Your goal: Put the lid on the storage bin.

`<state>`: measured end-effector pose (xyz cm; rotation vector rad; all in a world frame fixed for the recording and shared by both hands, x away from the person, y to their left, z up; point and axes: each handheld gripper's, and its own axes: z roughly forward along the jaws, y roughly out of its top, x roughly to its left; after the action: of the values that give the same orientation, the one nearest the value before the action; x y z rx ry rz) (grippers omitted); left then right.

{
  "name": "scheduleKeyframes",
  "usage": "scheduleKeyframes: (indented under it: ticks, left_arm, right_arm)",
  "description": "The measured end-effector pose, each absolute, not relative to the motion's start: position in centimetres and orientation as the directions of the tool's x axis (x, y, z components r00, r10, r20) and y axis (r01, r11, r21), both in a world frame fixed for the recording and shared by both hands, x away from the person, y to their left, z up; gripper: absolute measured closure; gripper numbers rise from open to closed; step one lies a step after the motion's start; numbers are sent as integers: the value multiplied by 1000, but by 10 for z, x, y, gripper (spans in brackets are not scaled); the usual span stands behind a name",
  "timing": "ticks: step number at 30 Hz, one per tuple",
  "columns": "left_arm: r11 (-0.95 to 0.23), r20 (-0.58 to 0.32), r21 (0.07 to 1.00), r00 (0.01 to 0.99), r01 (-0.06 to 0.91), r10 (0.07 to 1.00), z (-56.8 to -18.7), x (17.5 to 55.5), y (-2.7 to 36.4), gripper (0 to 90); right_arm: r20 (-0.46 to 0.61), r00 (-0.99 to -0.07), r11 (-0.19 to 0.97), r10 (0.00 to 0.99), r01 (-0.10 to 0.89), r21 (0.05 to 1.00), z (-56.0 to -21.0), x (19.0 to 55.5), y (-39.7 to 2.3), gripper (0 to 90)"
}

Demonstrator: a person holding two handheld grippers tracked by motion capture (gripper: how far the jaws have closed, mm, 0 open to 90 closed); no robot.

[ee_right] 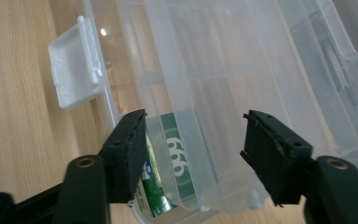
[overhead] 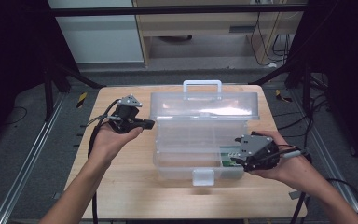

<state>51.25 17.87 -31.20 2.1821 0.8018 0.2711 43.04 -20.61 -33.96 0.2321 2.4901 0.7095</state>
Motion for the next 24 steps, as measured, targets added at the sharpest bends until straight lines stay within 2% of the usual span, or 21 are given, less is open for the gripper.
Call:
scheduleKeyframes:
  ticks: [2,3,9,24]
  left_arm:
    - [-502,-62,734,782,457,621,-313,511,179,897]
    - [-503,-63,734,783,457,619,-316,509,179,898]
    - [-504,-64,735,786,454,615,-325,503,180,898]
    - [-525,-35,730,791,438,611,-341,490,179,898]
  right_arm:
    - [-450,-835,839,318,27,543,-339,428,-209,353]
    - [-445,-825,824,350,45,564,-339,425,-214,295]
    - [-437,-808,809,395,81,582,-340,415,-224,224]
    - [-419,-768,777,483,156,609,-346,402,-255,198]
